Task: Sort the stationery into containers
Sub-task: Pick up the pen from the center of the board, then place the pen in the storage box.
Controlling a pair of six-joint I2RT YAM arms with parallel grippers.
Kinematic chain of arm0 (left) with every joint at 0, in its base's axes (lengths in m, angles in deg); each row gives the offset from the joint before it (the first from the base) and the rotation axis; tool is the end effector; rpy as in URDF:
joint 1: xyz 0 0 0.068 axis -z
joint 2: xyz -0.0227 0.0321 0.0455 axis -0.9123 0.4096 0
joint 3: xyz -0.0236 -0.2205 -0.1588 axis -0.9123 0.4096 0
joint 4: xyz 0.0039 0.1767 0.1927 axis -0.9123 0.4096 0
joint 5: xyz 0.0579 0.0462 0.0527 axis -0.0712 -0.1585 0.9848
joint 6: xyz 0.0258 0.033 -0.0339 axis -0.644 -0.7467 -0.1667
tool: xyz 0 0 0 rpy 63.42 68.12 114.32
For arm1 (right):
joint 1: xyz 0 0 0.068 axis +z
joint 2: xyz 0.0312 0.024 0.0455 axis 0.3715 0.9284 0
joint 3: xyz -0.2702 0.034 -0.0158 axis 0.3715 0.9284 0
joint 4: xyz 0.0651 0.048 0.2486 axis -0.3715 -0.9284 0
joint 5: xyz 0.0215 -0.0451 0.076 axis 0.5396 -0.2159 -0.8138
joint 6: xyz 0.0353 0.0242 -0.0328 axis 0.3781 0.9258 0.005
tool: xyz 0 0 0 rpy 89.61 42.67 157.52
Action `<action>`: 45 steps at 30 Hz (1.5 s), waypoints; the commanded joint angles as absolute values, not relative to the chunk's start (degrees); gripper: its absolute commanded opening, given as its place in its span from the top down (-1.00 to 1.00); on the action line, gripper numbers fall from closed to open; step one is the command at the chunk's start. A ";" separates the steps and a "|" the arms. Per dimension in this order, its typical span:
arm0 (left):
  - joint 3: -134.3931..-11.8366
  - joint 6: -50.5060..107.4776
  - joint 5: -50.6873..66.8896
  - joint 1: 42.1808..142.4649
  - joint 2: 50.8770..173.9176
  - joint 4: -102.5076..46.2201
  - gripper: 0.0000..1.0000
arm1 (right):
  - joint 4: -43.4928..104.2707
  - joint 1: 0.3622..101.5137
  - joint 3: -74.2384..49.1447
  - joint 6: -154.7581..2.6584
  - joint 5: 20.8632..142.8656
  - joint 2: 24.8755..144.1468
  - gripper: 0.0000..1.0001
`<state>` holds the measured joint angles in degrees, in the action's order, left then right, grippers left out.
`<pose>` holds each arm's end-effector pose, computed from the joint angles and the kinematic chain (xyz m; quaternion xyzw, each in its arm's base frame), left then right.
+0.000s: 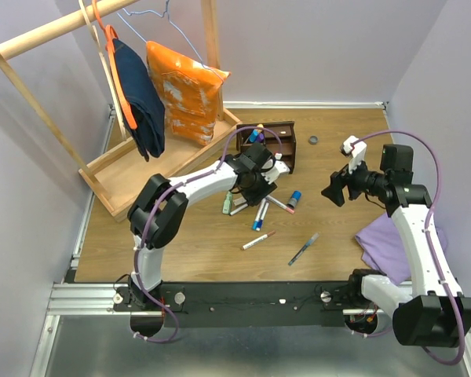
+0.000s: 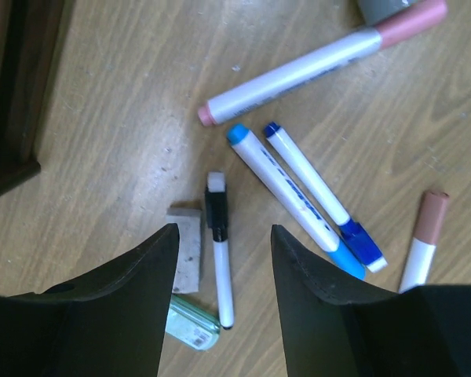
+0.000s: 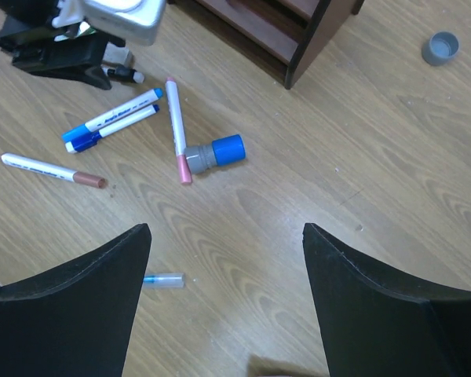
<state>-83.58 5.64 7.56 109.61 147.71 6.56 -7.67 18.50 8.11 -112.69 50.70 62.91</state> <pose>0.2931 -0.2885 0.2027 0.4631 0.8464 -0.1419 0.2214 0.2101 0.0101 0.3118 -0.3270 0.8121 0.1853 0.4463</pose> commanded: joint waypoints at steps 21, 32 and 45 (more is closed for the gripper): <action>-89.98 0.12 3.46 109.59 156.97 15.70 0.67 | -5.23 18.91 11.32 -109.50 55.05 60.03 -0.71; -106.50 4.95 -21.68 108.45 139.92 4.43 0.89 | -5.14 18.91 11.58 -108.71 57.95 60.56 -0.69; -82.86 11.54 -23.90 95.36 136.29 -53.26 1.00 | -2.59 18.91 8.60 -104.67 60.85 61.79 -0.68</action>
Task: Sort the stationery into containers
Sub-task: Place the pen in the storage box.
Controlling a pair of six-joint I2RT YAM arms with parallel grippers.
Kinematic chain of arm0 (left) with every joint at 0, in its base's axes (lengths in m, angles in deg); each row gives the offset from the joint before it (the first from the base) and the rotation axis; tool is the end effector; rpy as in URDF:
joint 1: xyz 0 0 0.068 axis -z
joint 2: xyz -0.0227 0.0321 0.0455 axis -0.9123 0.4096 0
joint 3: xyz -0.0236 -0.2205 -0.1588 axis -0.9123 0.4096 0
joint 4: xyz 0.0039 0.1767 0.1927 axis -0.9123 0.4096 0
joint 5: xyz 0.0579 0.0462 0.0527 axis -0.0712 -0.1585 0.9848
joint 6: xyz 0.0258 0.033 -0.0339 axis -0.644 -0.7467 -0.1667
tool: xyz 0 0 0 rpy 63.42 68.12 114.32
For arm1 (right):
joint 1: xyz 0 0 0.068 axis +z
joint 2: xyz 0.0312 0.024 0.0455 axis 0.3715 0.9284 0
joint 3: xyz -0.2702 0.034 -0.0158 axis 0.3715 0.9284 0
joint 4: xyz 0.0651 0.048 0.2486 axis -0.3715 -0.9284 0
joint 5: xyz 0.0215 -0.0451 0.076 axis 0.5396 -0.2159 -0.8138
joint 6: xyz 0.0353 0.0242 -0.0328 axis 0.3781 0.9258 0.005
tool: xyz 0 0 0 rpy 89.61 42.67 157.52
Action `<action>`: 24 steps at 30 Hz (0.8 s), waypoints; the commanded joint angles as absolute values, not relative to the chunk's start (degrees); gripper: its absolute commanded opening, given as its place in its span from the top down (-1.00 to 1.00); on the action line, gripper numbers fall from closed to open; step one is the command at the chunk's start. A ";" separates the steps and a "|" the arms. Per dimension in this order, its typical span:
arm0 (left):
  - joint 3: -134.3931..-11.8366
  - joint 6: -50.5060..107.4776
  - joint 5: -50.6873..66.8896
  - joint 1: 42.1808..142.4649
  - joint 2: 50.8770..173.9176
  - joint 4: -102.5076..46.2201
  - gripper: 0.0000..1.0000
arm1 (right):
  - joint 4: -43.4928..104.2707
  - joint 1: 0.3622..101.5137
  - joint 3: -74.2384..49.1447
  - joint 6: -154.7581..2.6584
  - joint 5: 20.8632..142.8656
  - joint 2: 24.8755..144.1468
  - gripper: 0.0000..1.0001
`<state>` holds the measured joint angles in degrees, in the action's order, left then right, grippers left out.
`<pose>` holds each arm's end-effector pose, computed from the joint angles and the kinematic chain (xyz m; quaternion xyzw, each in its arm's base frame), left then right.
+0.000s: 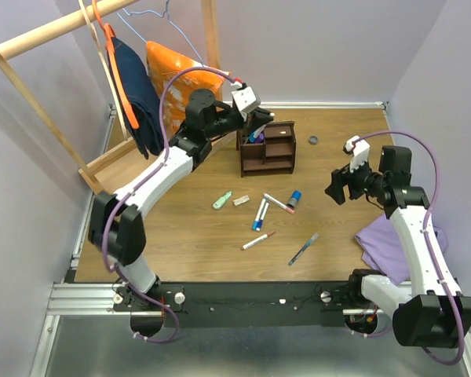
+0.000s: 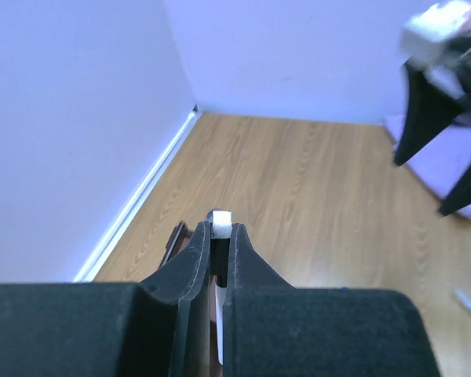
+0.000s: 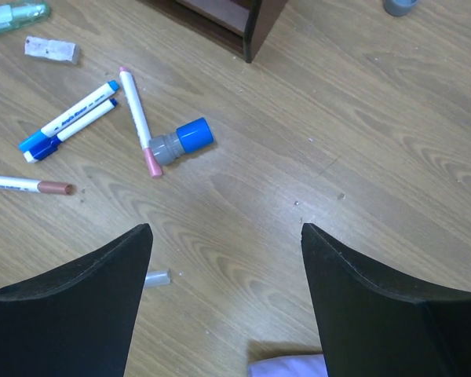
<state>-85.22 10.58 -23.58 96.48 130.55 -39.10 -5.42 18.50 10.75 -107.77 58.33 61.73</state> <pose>0.3229 -0.2180 0.4033 0.4402 0.5301 -0.3727 0.6216 0.2091 0.0063 0.3019 -0.2717 0.8453 0.1436 0.4371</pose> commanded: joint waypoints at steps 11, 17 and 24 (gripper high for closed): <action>-86.90 15.32 -24.86 91.58 147.38 -62.16 1.00 | -4.52 18.91 4.73 -103.87 64.19 65.04 -0.68; -87.43 15.59 -24.95 89.91 150.89 -64.27 1.00 | -3.38 18.91 4.29 -103.17 64.19 68.46 -0.68; -87.43 16.55 -25.47 88.41 155.28 -69.00 1.00 | -3.73 18.91 2.01 -103.87 64.55 72.77 -0.68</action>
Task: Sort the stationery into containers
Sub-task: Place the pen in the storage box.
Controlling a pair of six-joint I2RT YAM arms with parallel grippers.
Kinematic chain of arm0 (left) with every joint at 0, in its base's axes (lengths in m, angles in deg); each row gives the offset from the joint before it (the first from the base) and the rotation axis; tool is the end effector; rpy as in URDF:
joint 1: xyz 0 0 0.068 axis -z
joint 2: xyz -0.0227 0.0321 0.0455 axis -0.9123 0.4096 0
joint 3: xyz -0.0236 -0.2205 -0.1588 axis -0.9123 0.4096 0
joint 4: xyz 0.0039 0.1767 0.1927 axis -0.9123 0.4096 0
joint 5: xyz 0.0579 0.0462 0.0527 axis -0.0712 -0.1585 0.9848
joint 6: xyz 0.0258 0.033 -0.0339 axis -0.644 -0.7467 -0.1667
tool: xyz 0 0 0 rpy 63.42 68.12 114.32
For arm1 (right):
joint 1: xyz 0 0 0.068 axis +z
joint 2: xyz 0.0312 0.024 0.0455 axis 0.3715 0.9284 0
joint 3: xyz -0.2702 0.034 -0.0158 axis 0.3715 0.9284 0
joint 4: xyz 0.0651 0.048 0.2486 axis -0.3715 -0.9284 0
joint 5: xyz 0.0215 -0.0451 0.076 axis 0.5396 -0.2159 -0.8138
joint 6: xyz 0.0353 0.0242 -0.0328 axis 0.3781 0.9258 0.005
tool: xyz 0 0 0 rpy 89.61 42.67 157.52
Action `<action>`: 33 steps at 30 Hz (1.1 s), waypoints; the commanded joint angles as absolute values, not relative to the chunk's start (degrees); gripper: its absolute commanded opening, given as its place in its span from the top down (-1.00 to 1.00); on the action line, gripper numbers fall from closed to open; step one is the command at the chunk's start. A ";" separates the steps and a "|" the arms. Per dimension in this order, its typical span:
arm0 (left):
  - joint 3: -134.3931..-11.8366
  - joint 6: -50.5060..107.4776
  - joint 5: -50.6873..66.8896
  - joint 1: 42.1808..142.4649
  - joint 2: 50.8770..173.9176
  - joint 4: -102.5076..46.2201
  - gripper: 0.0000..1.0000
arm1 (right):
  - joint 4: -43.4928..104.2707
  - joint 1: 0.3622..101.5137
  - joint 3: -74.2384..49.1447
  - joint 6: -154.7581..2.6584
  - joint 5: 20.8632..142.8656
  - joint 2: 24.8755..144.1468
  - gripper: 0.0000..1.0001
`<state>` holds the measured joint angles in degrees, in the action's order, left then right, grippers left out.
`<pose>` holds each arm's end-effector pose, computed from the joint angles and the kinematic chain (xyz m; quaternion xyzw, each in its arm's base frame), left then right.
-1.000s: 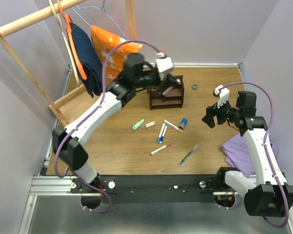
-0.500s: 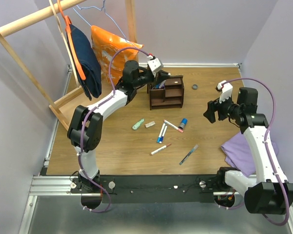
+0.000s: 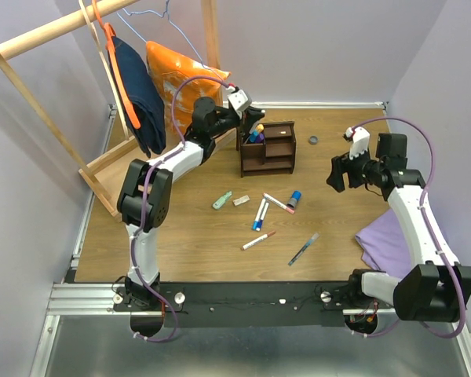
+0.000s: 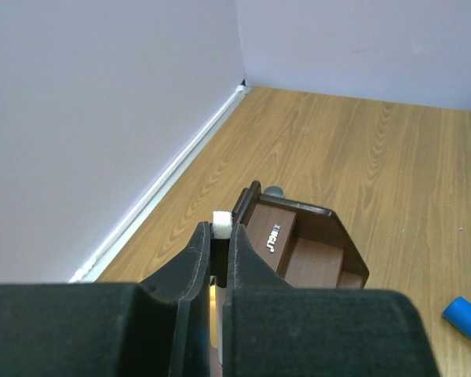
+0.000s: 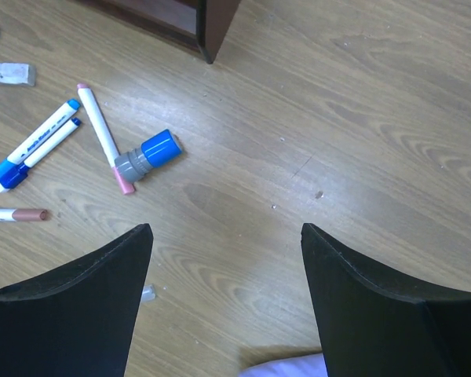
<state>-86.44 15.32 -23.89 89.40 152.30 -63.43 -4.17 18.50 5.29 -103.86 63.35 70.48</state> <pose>0.4267 -0.2113 0.2957 0.3874 0.5474 -0.3572 0.6502 0.2448 0.0015 0.3022 -0.2247 0.8738 0.1245 0.4128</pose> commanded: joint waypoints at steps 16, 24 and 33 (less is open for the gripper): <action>-80.14 17.26 -27.32 87.71 154.24 -72.89 1.00 | -2.77 18.91 0.33 -103.78 64.63 75.94 -0.68; -79.26 11.99 -25.21 87.71 150.82 -68.41 0.37 | -2.68 18.91 1.21 -103.52 64.19 74.01 -0.68; -79.17 3.11 -18.20 88.32 140.81 -54.81 -0.18 | -1.19 18.91 2.88 -102.29 63.05 70.76 -0.68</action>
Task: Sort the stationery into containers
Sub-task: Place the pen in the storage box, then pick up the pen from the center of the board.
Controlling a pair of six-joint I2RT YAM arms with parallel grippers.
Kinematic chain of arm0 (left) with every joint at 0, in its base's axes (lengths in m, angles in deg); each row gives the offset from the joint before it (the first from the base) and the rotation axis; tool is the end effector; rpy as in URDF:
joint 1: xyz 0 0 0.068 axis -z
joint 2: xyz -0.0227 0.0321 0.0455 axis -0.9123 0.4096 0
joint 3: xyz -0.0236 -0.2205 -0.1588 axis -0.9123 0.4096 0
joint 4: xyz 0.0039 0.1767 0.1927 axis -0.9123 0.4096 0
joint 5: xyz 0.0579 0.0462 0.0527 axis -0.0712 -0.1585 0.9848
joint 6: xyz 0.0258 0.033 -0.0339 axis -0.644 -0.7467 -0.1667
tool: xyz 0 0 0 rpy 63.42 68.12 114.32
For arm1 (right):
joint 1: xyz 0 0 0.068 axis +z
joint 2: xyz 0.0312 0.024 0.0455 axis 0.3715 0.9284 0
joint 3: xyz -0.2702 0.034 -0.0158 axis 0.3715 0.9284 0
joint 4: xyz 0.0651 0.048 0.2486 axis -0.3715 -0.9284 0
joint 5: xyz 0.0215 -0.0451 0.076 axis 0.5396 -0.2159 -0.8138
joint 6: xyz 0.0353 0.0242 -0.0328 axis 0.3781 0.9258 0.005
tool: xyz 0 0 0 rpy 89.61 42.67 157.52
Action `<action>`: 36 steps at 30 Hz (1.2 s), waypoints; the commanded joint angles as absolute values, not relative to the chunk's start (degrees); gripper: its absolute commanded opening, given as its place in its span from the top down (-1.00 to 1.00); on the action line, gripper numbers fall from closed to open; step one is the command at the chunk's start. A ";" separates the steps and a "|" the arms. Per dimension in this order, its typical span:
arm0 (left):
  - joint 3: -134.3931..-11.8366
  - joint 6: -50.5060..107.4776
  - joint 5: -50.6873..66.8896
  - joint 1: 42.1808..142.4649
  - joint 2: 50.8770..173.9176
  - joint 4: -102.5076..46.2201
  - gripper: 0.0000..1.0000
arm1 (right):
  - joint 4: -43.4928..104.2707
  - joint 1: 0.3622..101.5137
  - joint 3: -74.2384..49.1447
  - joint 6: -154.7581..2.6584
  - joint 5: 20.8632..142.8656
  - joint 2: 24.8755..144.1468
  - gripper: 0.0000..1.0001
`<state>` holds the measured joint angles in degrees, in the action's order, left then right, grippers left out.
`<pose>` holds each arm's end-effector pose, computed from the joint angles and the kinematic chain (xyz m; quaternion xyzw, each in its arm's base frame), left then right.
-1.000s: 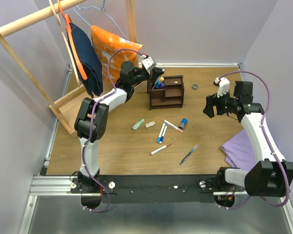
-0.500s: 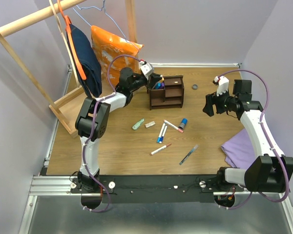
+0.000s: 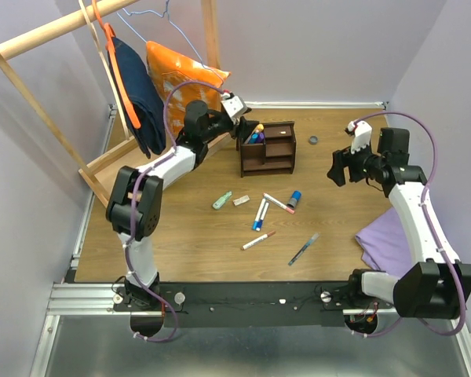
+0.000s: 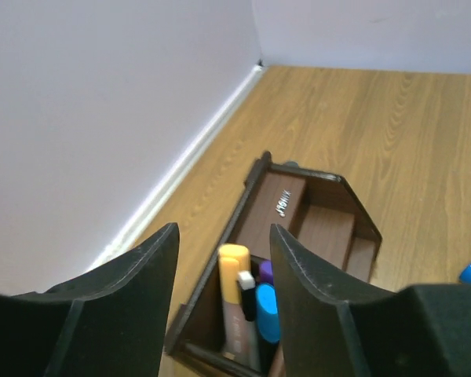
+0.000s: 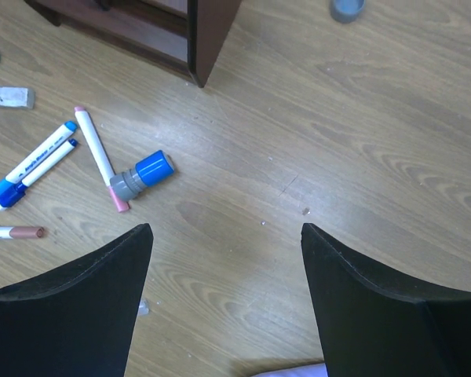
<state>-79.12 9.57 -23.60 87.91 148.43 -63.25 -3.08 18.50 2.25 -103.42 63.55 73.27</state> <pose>0.4133 -0.1924 0.2819 0.4045 0.5568 -0.3194 0.6514 0.2584 0.0006 0.3098 -0.2225 0.8704 0.1213 0.4222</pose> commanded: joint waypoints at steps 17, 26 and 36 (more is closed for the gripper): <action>-87.87 14.35 -1.40 107.57 138.15 11.31 -0.04 | -2.32 19.44 8.50 -98.24 63.84 62.85 -0.68; -91.11 10.84 4.76 111.44 146.67 13.86 -0.03 | -4.96 19.44 10.18 -100.45 64.72 59.33 -0.67; -89.46 6.80 1.60 111.88 148.27 17.64 0.03 | -5.40 19.44 10.97 -99.74 63.93 56.96 -0.67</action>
